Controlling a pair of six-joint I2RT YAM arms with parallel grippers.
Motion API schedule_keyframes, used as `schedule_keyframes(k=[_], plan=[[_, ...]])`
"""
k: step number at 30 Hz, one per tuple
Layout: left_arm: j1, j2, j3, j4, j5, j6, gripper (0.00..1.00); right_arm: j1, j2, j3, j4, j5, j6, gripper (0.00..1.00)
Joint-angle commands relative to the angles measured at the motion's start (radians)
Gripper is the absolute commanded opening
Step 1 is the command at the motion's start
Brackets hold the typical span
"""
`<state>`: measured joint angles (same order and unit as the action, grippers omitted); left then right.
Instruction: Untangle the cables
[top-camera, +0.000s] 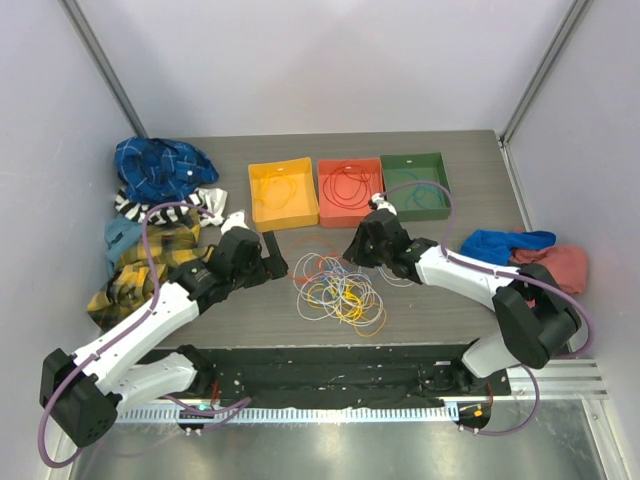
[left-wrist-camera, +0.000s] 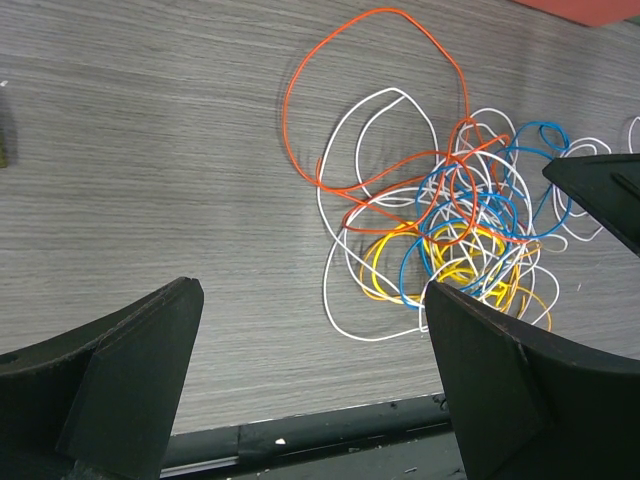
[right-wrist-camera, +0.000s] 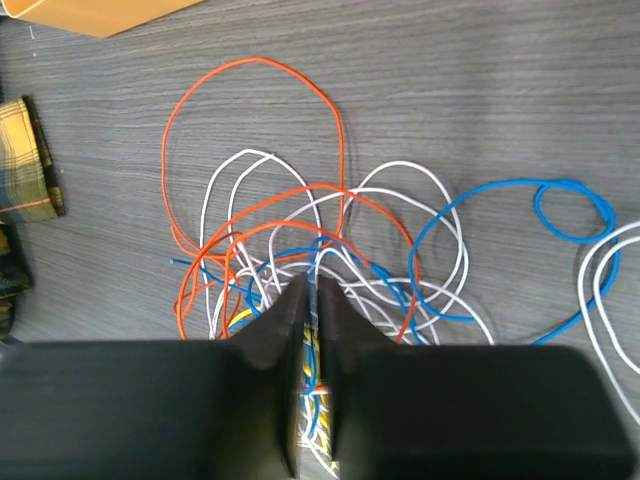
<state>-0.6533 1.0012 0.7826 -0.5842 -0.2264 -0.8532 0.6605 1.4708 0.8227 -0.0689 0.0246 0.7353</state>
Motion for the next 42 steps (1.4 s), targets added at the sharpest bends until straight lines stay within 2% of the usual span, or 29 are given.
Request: schedule_keyframes(k=[1, 2, 4, 7, 12, 13, 16, 28, 31, 35, 40, 42], plan=[[-0.002, -0.019, -0.003, 0.024, -0.004, 0.003, 1.00, 0.008, -0.027, 0.024, -0.005, -0.006, -0.016, 0.05], [-0.002, -0.021, -0.003, 0.024, -0.007, 0.003, 1.00, 0.008, -0.044, 0.032, -0.008, -0.002, -0.028, 0.01], [-0.002, -0.024, -0.003, 0.024, -0.004, 0.005, 1.00, 0.010, -0.091, 0.056, -0.028, 0.014, -0.049, 0.01], [-0.002, -0.026, -0.002, 0.024, -0.005, 0.005, 1.00, 0.010, -0.179, 0.189, -0.138, 0.095, -0.121, 0.01], [-0.002, -0.032, -0.003, 0.027, -0.007, 0.002, 1.00, 0.010, -0.254, 0.539, -0.324, 0.201, -0.237, 0.01], [-0.002, -0.036, -0.005, 0.027, -0.008, 0.002, 1.00, 0.010, -0.253, 0.638, -0.345, 0.208, -0.263, 0.01], [-0.002, -0.039, -0.008, 0.029, -0.010, -0.001, 1.00, 0.008, -0.242, 0.795, -0.408, 0.228, -0.293, 0.01], [-0.002, -0.027, -0.011, 0.037, -0.007, 0.003, 1.00, -0.002, -0.129, 1.179, -0.470, 0.452, -0.439, 0.01], [-0.002, -0.026, -0.009, 0.038, -0.017, 0.005, 1.00, -0.006, -0.100, 1.307, -0.476, 0.442, -0.468, 0.01], [-0.002, -0.026, -0.008, 0.055, -0.016, 0.006, 1.00, 0.004, -0.052, 1.313, -0.537, 0.290, -0.401, 0.01], [-0.002, -0.036, -0.009, 0.064, -0.034, 0.002, 1.00, 0.008, -0.182, 0.998, -0.439, 0.256, -0.338, 0.01], [-0.002, -0.065, -0.014, 0.086, -0.065, -0.003, 1.00, 0.008, -0.228, 0.949, -0.440, 0.252, -0.330, 0.01]])
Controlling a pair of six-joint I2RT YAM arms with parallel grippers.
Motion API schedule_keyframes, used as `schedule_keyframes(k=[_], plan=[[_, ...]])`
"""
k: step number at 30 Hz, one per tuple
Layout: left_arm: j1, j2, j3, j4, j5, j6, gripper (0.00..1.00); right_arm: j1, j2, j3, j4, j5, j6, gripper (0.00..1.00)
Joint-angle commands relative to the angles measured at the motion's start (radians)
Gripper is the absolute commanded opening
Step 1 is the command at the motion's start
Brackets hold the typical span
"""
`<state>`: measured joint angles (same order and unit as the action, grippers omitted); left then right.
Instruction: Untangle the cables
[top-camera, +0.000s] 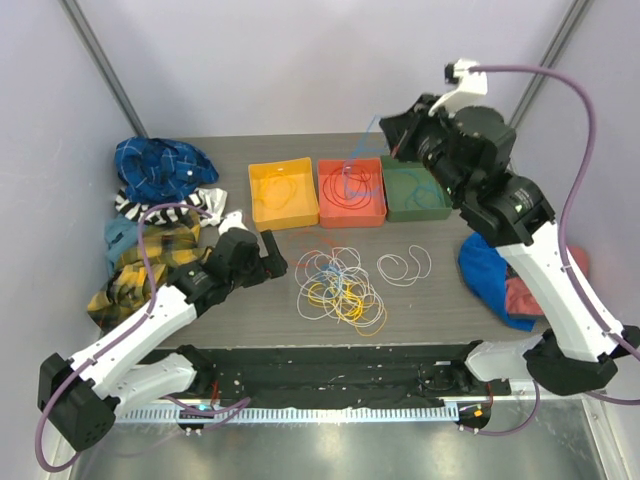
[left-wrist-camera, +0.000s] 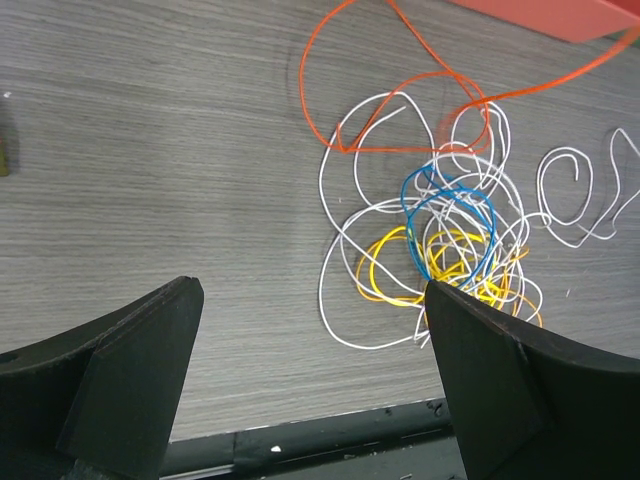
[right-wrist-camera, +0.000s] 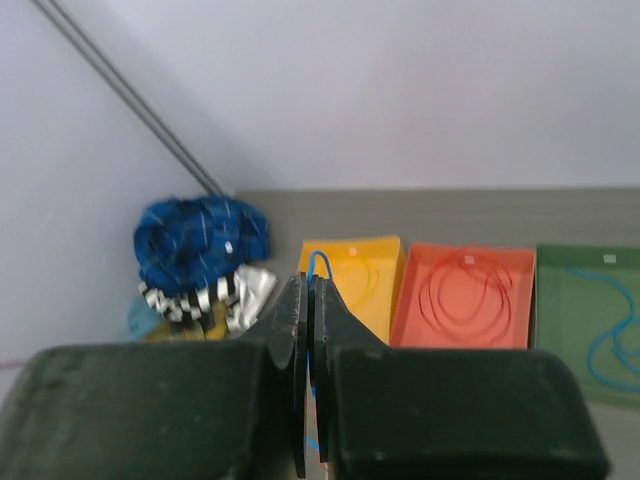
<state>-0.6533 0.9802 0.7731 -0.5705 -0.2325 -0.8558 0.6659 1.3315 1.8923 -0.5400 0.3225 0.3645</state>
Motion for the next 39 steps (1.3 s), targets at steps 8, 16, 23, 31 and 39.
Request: schedule_keyframes(k=[8, 16, 23, 31, 39], plan=[[-0.002, -0.104, -0.116, 0.412, -0.122, 0.020, 1.00, 0.006, -0.170, -0.167, 0.011, -0.138, 0.097, 0.01], [-0.003, 0.147, 0.011, 0.457, -0.008, 0.239, 1.00, 0.004, -0.210, -0.173, -0.022, -0.188, 0.103, 0.01], [-0.003, 0.313, 0.106, 0.602, 0.102, 0.314, 1.00, 0.004, -0.258, -0.219, -0.012, -0.212, 0.111, 0.01], [-0.011, 0.397, 0.126, 0.698, 0.267, 0.333, 1.00, 0.006, -0.287, -0.213, -0.035, -0.207, 0.100, 0.01], [-0.014, 0.365, 0.088, 0.704, 0.305, 0.365, 0.96, 0.004, -0.292, -0.211, -0.034, -0.191, 0.096, 0.01]])
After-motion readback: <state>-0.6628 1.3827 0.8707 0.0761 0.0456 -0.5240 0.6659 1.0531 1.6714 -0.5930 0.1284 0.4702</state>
